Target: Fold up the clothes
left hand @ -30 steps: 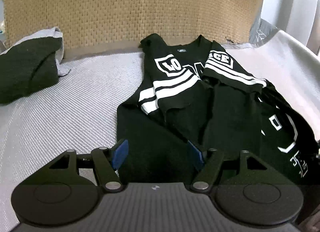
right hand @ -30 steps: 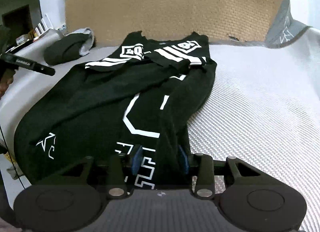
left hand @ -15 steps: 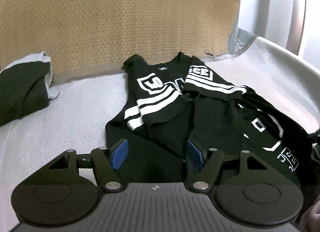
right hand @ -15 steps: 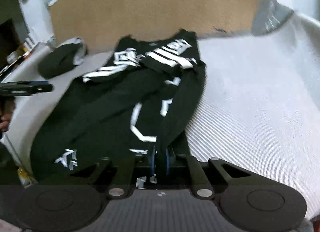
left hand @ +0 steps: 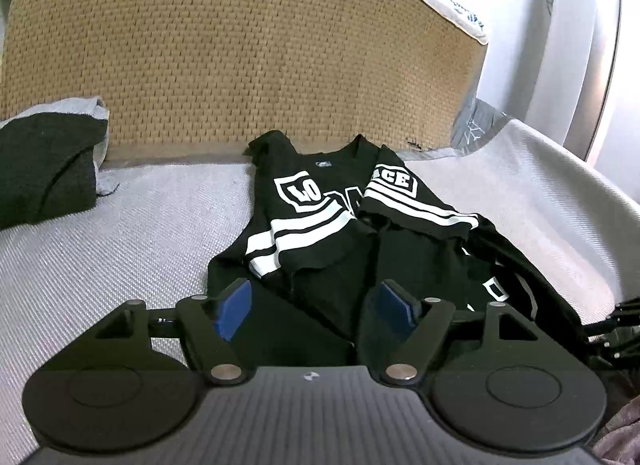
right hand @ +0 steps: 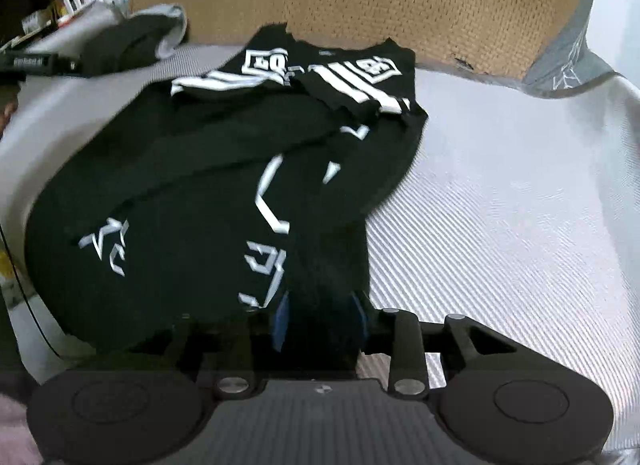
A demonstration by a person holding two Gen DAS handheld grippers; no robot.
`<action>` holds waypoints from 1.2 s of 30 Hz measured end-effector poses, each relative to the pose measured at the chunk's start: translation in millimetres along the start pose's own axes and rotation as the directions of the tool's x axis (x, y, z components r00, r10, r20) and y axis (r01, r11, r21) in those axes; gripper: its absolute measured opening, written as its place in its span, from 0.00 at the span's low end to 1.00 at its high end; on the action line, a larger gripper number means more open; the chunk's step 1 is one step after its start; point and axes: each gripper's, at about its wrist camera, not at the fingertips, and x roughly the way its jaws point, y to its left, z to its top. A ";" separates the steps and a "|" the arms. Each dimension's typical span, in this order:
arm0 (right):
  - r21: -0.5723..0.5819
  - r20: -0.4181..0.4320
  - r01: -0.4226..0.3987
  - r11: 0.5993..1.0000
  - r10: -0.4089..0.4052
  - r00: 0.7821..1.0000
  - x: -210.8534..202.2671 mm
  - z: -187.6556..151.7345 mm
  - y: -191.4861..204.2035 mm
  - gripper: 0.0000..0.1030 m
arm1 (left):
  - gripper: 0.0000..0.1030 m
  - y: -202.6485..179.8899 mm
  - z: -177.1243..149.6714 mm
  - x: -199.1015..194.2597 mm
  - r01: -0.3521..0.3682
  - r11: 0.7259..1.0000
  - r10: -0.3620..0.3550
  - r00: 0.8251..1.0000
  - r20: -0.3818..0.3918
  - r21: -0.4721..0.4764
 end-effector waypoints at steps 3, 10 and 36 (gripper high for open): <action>0.002 -0.026 -0.014 1.000 0.014 1.000 1.7 -8.6 -6.7 0.43 | 0.71 0.9 -0.6 3.1 0.003 1.000 -0.003 1.000 -0.013 -0.003; -0.035 -0.045 -0.003 0.999 0.002 0.999 11.7 -11.7 -6.6 0.55 | 0.71 1.6 -1.8 2.6 0.010 1.000 -0.010 1.000 -0.020 -0.011; 0.156 -0.075 0.070 0.985 -0.059 0.995 23.6 -8.4 2.7 0.70 | 0.79 0.4 6.3 -10.1 0.006 1.000 -0.005 0.999 0.046 -0.015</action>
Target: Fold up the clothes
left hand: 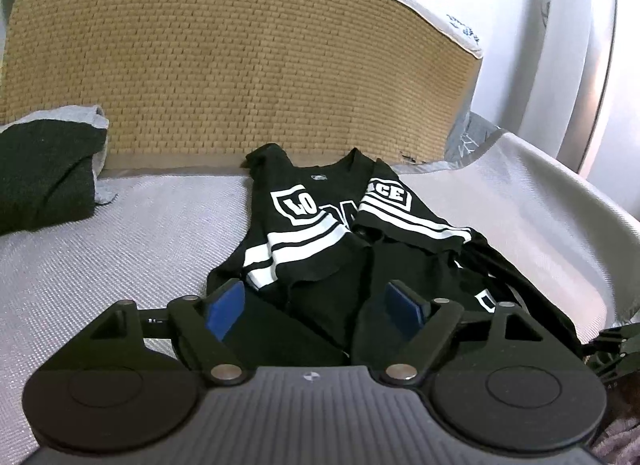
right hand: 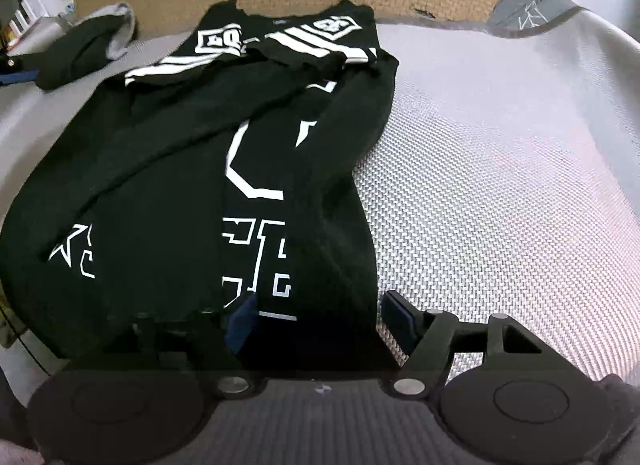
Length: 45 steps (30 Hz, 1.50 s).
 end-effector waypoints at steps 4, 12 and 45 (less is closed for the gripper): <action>-0.034 -0.002 0.041 0.999 -0.041 0.999 -3.0 1.0 9.2 0.59 | 0.79 -0.3 -0.9 -1.2 -0.015 1.000 0.015 1.000 0.001 0.009; -0.062 0.045 0.113 0.992 -0.111 0.993 -28.8 5.1 25.8 0.08 | 0.80 7.5 -4.5 -4.6 0.014 1.000 -0.014 0.999 0.032 0.003; -0.422 0.143 -0.247 0.872 0.333 0.932 -52.3 27.9 161.9 0.53 | 0.83 -24.4 -30.8 28.8 0.214 0.971 -0.234 0.946 -0.226 -0.110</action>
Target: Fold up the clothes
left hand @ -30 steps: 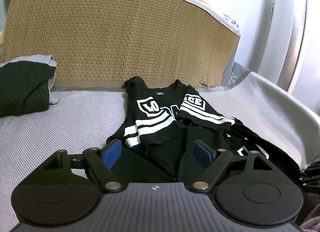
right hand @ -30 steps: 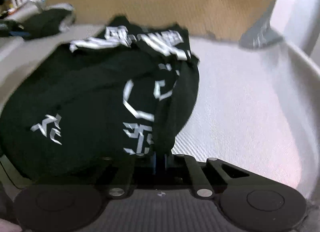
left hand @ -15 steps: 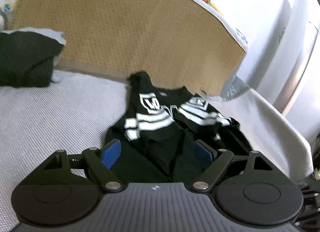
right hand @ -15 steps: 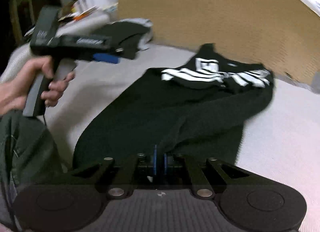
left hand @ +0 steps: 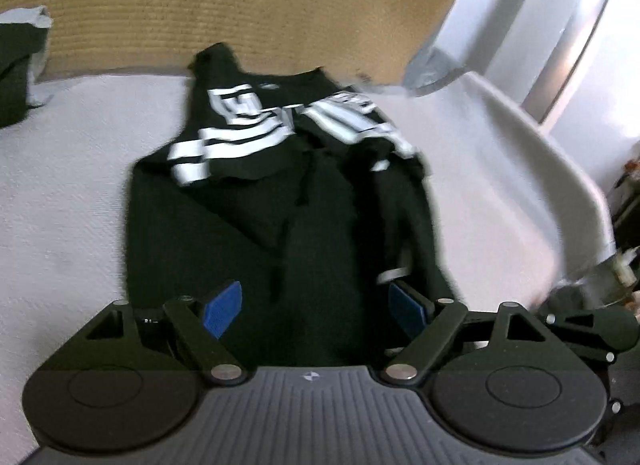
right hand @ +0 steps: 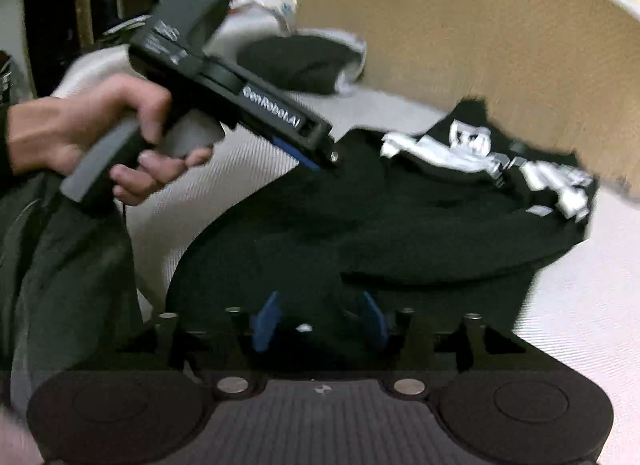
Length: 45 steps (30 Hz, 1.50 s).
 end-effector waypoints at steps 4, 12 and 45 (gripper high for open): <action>0.016 0.032 0.004 1.000 -0.004 0.999 -39.0 -21.0 -31.7 0.66 | 0.83 -27.2 6.9 16.3 -0.002 1.000 0.004 0.999 -0.044 0.028; 0.093 -0.091 -0.105 0.990 0.114 0.989 -38.7 -65.2 -90.5 0.66 | 0.81 -57.9 4.0 45.5 -0.098 0.987 0.119 0.977 -0.176 0.125; 0.027 -0.058 -0.507 0.862 0.507 0.860 30.6 -28.7 -19.3 0.04 | 0.05 -69.6 -12.3 -10.9 -0.345 0.920 0.373 0.916 -0.148 0.185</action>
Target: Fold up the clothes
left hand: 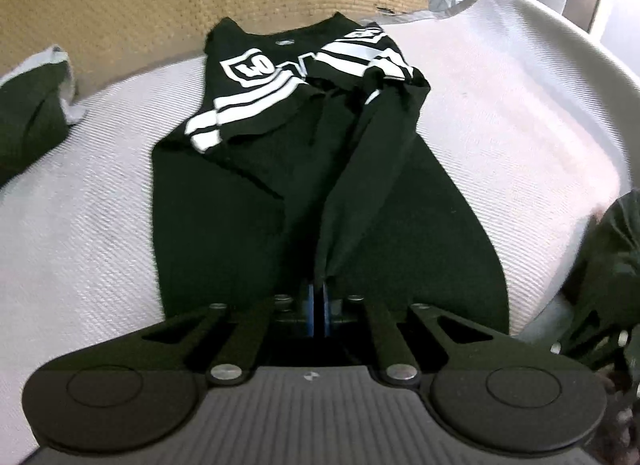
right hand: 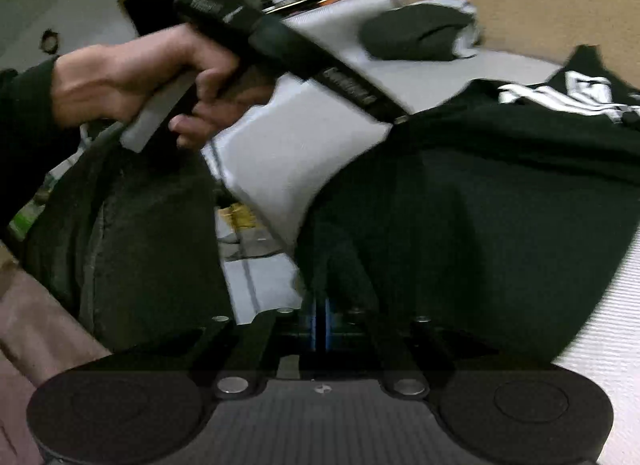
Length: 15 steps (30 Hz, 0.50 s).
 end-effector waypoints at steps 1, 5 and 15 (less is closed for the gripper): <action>-0.018 -0.002 -0.016 1.000 0.016 1.000 5.4 3.4 4.7 0.04 | 0.05 0.7 -0.8 -3.0 -0.011 1.000 0.011 1.000 0.009 -0.003; -0.071 -0.005 -0.069 0.995 0.069 0.998 25.8 18.8 21.1 0.04 | 0.05 6.6 -0.9 -17.4 -0.070 0.998 0.070 0.997 0.031 0.005; -0.128 -0.124 -0.047 0.991 0.031 0.992 119.5 34.4 26.6 0.06 | 0.05 35.3 -11.4 -1.6 -0.175 0.984 0.178 0.982 -0.067 0.041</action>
